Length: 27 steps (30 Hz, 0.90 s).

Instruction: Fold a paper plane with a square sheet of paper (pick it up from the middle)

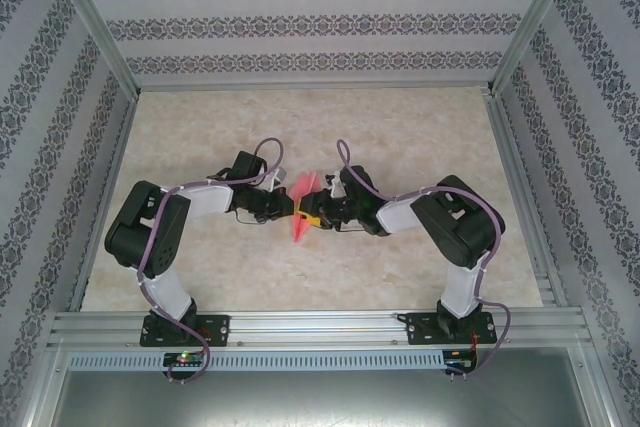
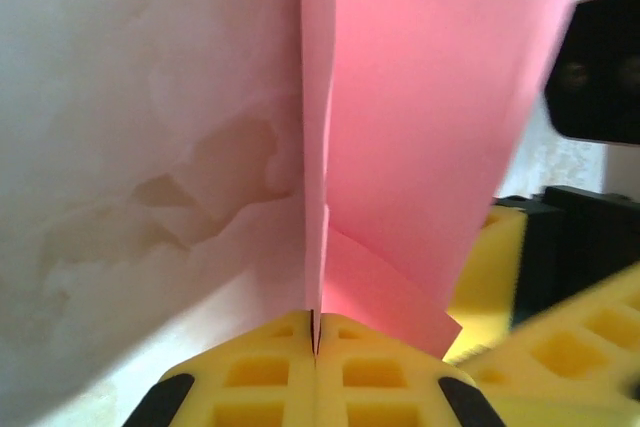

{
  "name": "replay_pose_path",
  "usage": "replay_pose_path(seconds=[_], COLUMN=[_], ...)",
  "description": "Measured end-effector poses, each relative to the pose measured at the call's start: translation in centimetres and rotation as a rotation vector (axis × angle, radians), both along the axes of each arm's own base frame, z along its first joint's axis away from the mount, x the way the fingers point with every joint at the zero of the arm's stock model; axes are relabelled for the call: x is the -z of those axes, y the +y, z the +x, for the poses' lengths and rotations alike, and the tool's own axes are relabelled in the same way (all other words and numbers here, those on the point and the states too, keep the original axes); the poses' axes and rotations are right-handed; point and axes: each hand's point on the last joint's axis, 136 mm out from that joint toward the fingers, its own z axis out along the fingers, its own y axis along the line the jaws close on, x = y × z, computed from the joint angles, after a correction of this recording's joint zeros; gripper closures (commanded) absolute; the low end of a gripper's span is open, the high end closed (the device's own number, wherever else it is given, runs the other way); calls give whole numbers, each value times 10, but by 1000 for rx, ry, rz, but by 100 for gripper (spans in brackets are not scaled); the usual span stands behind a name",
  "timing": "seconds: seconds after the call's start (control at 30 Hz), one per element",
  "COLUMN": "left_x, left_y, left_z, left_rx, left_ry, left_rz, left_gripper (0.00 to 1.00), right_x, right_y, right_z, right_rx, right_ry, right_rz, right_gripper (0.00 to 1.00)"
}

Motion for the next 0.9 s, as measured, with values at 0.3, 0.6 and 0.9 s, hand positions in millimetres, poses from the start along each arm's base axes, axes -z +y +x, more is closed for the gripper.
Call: replay_pose_path(seconds=[0.3, 0.6, 0.9], left_x=[-6, -7, -9], left_y=[-5, -5, -6], left_z=[1, 2, 2], left_rx=[2, -6, -5], left_ry=[4, 3, 4], left_rz=[-38, -51, -65], left_gripper=[96, 95, 95], right_x=[16, 13, 3], right_y=[-13, -11, -8], right_z=[-7, -2, 6], right_rx=[-14, -9, -9], right_ry=[15, 10, -28], right_rz=[-112, -121, -127], right_gripper=[75, 69, 80])
